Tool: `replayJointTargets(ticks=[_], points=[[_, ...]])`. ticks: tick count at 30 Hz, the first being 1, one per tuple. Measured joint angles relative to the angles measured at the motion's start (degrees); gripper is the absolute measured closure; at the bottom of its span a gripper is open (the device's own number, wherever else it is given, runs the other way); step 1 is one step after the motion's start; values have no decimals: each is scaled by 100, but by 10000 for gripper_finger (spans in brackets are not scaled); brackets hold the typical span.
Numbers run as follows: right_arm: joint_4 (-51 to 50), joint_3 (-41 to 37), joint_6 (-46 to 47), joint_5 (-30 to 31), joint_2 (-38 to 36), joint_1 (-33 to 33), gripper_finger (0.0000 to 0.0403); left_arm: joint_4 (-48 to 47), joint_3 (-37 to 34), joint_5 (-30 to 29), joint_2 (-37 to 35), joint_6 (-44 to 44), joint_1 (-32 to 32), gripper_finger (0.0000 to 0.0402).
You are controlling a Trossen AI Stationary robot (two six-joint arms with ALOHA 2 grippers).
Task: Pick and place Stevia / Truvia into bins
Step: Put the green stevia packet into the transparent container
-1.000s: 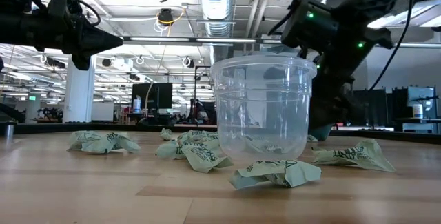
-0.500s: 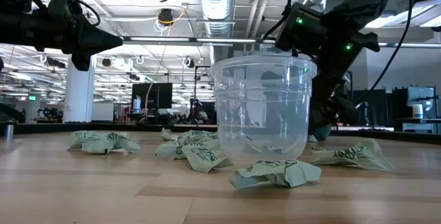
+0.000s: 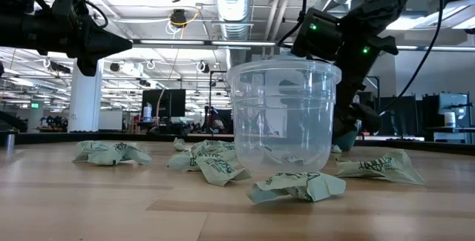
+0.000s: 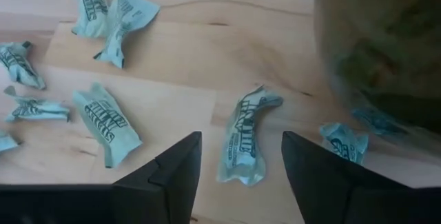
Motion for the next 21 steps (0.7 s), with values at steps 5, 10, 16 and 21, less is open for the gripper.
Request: replayJointTargets(ticks=[5,10,16,21], points=[[-1,0,-45,-34,0,-10,232,2,0,0,-1,2,-2,401],[-2,0,-365,-189,-4,-48,250,2,0,0,-1,4,-1,401],[3,0,-525,-272,-4,-48,262,1,0,0,-1,2,-1,401],[3,0,-525,-278,-4,-61,259,0,0,0,-2,2,-2,401]])
